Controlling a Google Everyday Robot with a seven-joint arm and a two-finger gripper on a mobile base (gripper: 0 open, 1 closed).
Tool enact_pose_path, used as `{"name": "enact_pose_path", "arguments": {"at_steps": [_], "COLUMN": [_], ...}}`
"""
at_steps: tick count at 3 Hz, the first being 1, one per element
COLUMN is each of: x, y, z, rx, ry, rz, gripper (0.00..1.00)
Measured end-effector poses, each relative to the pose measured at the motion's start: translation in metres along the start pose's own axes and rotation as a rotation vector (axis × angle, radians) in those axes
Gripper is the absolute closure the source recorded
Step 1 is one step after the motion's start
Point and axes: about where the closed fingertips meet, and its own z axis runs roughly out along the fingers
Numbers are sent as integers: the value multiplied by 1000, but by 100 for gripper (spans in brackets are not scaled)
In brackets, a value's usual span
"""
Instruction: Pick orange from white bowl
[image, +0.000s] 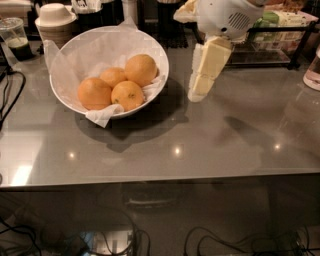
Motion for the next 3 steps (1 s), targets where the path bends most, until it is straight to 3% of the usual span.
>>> {"name": "enact_pose_path", "arguments": {"at_steps": [3], "x": [-77], "y": [-54], "z": [65], "rx": [-57], "ry": [-70], "rz": [-151], "gripper": [0]}}
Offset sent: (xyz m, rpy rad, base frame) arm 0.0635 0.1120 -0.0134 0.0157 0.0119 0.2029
